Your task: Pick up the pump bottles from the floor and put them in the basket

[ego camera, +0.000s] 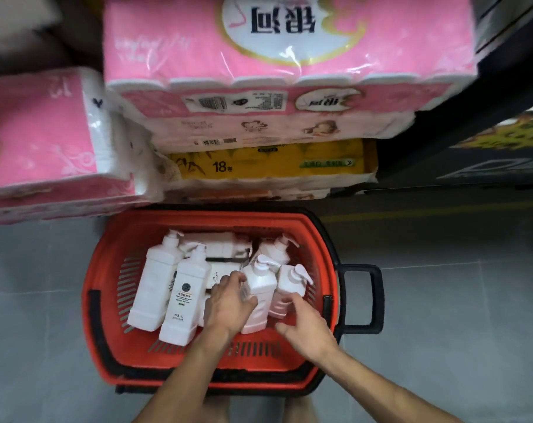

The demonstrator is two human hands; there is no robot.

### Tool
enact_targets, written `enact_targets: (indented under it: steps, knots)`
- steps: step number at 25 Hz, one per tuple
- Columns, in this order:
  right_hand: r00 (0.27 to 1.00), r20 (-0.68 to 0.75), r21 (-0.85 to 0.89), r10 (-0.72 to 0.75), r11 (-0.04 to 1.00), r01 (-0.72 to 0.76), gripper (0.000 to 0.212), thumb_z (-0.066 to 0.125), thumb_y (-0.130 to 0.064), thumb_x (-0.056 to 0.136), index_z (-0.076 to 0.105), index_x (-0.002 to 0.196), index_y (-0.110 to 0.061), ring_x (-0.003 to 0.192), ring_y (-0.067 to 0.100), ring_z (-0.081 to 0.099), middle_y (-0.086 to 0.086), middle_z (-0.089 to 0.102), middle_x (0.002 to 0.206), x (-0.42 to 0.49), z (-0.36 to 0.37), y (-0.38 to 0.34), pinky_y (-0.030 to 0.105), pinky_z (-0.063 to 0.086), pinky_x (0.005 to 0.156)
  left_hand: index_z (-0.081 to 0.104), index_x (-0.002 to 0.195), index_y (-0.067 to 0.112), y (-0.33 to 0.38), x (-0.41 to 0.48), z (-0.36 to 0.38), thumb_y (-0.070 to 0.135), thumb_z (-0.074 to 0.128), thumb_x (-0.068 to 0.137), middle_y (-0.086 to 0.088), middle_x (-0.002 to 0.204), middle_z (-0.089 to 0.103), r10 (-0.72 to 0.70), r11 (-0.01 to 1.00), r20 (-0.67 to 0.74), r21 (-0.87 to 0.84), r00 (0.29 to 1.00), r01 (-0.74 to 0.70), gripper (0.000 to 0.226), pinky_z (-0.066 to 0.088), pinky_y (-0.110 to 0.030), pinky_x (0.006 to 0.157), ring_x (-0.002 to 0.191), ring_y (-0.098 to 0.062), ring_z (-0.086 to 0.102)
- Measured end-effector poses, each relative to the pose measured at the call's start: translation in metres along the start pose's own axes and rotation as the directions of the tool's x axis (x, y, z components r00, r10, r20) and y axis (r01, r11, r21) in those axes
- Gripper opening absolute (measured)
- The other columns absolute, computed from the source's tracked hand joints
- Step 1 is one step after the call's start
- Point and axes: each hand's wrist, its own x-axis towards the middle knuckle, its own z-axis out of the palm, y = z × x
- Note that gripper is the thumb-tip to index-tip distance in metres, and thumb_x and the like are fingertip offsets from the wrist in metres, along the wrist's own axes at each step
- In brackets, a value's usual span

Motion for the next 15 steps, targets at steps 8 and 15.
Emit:
enact_targets:
  steps: [8, 15]
  knots:
    - [0.952, -0.018, -0.603, -0.306, 0.763, 0.234, 0.058, 0.062, -0.041, 0.087, 0.042, 0.140, -0.025, 0.125, 0.026, 0.050, 0.000, 0.054, 0.134, -0.065, -0.046, -0.040, 0.041, 0.042, 0.103, 0.044, 0.132, 0.029, 0.028, -0.058, -0.062, 0.042, 0.060, 0.090, 0.005, 0.134, 0.050, 0.246, 0.898, -0.023, 0.381, 0.969, -0.219, 0.047, 0.038, -0.039, 0.100, 0.123, -0.021, 0.045]
    - [0.946, -0.172, -0.601, -0.274, 0.791, 0.120, 0.072, 0.068, -0.042, 0.087, 0.033, 0.147, -0.027, 0.121, 0.030, 0.050, 0.003, 0.050, 0.132, -0.123, -0.084, -0.073, 0.046, 0.044, 0.096, 0.040, 0.137, 0.029, 0.071, -0.117, -0.120, 0.042, 0.063, 0.087, 0.005, 0.137, 0.047, 0.359, 0.745, 0.084, 0.573, 0.929, -0.340, 0.056, 0.037, -0.040, 0.100, 0.127, -0.023, 0.042]
